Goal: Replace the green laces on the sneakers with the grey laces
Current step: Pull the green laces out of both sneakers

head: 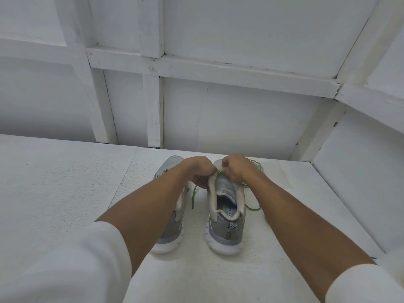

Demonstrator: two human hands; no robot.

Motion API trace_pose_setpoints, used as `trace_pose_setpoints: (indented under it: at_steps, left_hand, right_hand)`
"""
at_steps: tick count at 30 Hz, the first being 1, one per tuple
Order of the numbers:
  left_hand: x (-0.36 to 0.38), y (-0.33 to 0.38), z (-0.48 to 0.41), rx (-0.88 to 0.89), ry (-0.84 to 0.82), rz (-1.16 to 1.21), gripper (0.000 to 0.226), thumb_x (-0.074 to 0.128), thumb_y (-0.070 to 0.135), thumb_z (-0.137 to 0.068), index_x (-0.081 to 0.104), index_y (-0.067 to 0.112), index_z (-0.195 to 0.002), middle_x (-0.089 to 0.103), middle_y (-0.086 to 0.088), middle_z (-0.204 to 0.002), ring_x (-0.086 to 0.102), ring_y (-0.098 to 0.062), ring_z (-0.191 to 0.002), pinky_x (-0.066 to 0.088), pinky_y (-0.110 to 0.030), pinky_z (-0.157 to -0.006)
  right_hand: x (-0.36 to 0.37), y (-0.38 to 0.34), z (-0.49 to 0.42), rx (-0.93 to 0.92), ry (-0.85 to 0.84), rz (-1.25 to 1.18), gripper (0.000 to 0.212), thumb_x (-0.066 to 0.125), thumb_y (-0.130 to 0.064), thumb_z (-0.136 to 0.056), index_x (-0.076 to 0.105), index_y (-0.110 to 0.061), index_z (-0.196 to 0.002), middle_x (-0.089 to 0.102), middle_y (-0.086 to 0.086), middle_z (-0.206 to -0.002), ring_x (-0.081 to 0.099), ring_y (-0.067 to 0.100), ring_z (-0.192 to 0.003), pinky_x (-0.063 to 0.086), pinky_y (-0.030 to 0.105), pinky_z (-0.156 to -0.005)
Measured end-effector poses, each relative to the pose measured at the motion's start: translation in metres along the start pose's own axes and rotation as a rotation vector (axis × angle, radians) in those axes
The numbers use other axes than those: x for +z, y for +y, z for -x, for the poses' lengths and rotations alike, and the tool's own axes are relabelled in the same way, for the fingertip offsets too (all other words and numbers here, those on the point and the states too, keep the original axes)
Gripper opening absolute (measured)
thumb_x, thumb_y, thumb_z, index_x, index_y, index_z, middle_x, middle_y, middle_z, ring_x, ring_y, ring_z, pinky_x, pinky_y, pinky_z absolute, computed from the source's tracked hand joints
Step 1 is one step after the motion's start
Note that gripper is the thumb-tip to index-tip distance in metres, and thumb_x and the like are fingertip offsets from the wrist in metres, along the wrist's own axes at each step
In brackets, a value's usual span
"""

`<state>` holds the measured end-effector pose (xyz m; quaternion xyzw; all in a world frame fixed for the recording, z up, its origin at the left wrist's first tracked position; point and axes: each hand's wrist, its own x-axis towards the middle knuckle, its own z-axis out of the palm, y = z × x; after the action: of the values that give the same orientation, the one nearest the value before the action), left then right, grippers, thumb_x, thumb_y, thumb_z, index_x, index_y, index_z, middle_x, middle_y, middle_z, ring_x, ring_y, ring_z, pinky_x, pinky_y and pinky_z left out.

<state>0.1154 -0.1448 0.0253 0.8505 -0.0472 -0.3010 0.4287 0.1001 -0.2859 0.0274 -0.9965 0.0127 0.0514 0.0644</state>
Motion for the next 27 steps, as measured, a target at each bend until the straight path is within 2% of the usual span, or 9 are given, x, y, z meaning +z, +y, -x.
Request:
trace_pose_setpoints:
  at_steps: [2,5,10,15,18,20,23,25,27]
  left_hand:
    - [-0.001,0.001,0.001,-0.008,-0.014,0.004,0.023,0.041,0.01,-0.096,0.059,0.002,-0.107,0.064,-0.012,-0.079,0.063,-0.023,-0.068,0.058,-0.038,-0.085]
    - [-0.003,0.001,0.001,-0.04,-0.016,0.026,0.016,0.042,0.011,-0.096,0.055,0.003,-0.1,0.061,-0.012,-0.077,0.062,-0.023,-0.064,0.057,-0.037,-0.08]
    - [-0.008,-0.002,-0.009,-0.031,0.017,-0.189,0.027,0.048,0.009,-0.098,0.06,-0.004,-0.119,0.06,-0.012,-0.079,0.058,-0.019,-0.062,0.056,-0.029,-0.067]
    - [-0.005,-0.007,-0.011,0.131,0.12,-0.527,0.022,0.056,0.017,-0.09,0.069,0.011,-0.107,0.066,-0.003,-0.092,0.061,-0.025,-0.085,0.055,-0.034,-0.081]
    - [-0.005,-0.008,-0.013,0.16,0.168,-0.628,0.025,0.052,0.015,-0.091,0.069,0.006,-0.106,0.068,-0.007,-0.11,0.061,-0.027,-0.103,0.05,-0.033,-0.088]
    - [-0.009,-0.008,-0.015,0.148,0.18,-0.64,0.023,0.05,0.012,-0.087,0.069,0.003,-0.098,0.071,-0.011,-0.103,0.064,-0.028,-0.095,0.051,-0.034,-0.081]
    - [-0.016,-0.003,-0.013,0.175,0.191,-0.62,0.021,0.049,0.01,-0.085,0.057,0.007,-0.066,0.063,-0.011,-0.069,0.052,-0.025,-0.065,0.042,-0.027,-0.059]
    - [-0.019,0.0,-0.013,0.212,0.206,-0.598,0.016,0.051,0.011,-0.089,0.057,0.01,-0.074,0.054,-0.008,-0.072,0.046,-0.024,-0.068,0.039,-0.026,-0.062]
    - [-0.022,0.0,-0.013,0.243,0.225,-0.601,0.014,0.054,0.012,-0.091,0.068,0.012,-0.092,0.061,-0.008,-0.087,0.051,-0.022,-0.078,0.041,-0.026,-0.069]
  right_hand:
    - [0.0,0.0,0.001,-0.02,-0.01,-0.046,0.013,0.05,-0.017,-0.091,0.055,-0.025,-0.083,0.059,0.003,-0.098,0.054,0.025,-0.089,0.045,0.031,-0.077]
    - [0.0,0.0,0.003,-0.034,-0.009,-0.077,0.01,0.05,-0.016,-0.092,0.055,-0.022,-0.085,0.057,0.004,-0.097,0.052,0.025,-0.086,0.043,0.029,-0.074]
    - [-0.002,0.002,0.007,-0.037,-0.028,-0.1,0.011,0.055,-0.015,-0.089,0.065,-0.019,-0.09,0.065,0.005,-0.107,0.059,0.024,-0.098,0.047,0.029,-0.079]
    - [-0.002,0.003,0.009,-0.038,-0.035,-0.104,0.014,0.057,-0.016,-0.088,0.068,-0.019,-0.096,0.067,0.005,-0.109,0.059,0.023,-0.1,0.044,0.026,-0.078]
    - [-0.001,0.003,0.009,-0.031,-0.035,-0.121,0.011,0.058,-0.017,-0.088,0.067,-0.021,-0.093,0.067,0.004,-0.109,0.059,0.023,-0.1,0.043,0.025,-0.077]
    - [-0.001,0.004,0.009,-0.029,-0.032,-0.132,0.009,0.059,-0.019,-0.088,0.067,-0.022,-0.092,0.067,0.005,-0.109,0.059,0.023,-0.1,0.041,0.025,-0.076]
    - [-0.001,0.004,0.009,-0.03,-0.028,-0.142,0.006,0.06,-0.02,-0.089,0.066,-0.022,-0.089,0.067,0.005,-0.107,0.059,0.023,-0.098,0.041,0.025,-0.076]
    - [-0.001,0.004,0.009,-0.028,-0.027,-0.136,0.007,0.059,-0.018,-0.089,0.066,-0.021,-0.09,0.067,0.005,-0.108,0.058,0.023,-0.096,0.042,0.025,-0.076]
    - [-0.002,0.004,0.01,-0.026,-0.032,-0.123,0.011,0.058,-0.018,-0.089,0.068,-0.02,-0.096,0.067,0.005,-0.11,0.058,0.023,-0.098,0.043,0.025,-0.077]
